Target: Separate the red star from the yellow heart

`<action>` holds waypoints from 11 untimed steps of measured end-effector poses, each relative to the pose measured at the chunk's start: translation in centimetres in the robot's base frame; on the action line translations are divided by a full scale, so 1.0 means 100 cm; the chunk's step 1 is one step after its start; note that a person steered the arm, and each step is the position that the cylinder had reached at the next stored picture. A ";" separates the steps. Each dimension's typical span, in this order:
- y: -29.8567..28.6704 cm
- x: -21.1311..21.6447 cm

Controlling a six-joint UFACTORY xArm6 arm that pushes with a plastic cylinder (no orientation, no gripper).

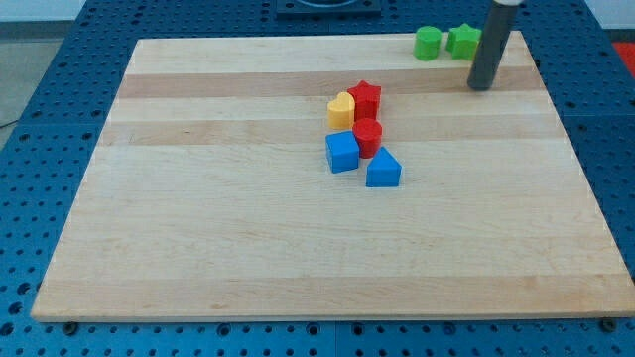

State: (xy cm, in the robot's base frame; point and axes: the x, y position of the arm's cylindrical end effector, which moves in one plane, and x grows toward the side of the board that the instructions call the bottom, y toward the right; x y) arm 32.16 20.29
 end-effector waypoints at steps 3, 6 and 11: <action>-0.215 -0.044; -0.187 0.050; -0.104 0.004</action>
